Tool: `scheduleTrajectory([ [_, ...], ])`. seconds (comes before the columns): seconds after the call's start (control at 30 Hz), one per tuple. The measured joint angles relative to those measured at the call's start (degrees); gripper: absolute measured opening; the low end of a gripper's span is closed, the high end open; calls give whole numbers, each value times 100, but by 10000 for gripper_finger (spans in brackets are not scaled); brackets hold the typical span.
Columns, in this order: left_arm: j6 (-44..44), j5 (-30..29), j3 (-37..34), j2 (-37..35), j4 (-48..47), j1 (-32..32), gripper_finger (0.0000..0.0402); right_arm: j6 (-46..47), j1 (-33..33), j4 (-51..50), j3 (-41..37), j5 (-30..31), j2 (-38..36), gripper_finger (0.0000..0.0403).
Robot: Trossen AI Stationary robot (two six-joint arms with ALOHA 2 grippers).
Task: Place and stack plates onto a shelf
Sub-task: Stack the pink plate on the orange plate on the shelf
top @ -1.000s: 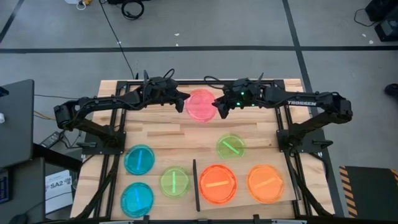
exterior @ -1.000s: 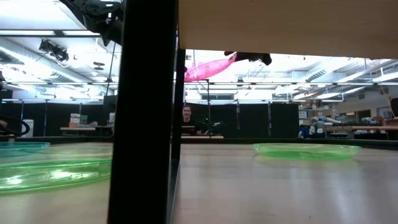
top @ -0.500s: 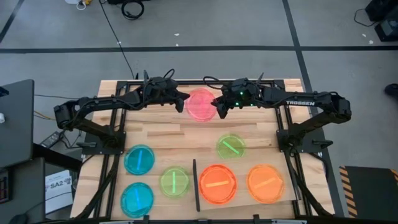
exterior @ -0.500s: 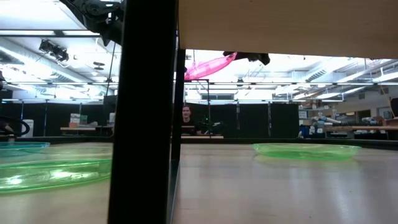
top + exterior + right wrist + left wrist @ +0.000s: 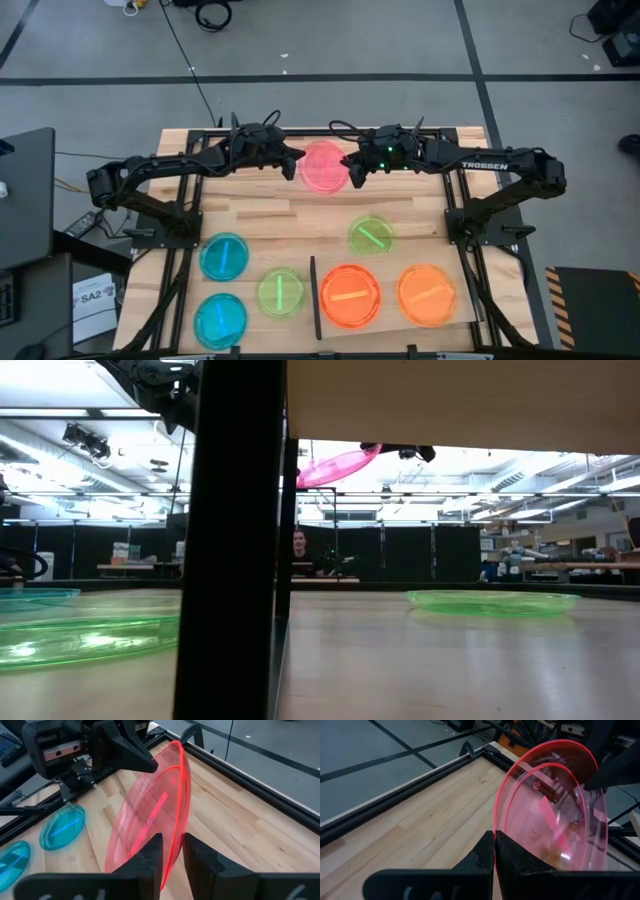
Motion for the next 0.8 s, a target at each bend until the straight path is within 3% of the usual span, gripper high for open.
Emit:
scheduleTrajectory([
  [0.27, 11, 0, -1, 0, -6, 0, 11, 3, -7, -24, 0, 42, 0, 38],
  [0.57, -31, 10, -1, -2, -7, 0, 12, 3, -7, -40, -2, 55, 0, 28],
  [0.8, 253, 43, -10, -2, -8, -11, 50, -6, -4, -61, -2, -1, 0, 27],
])
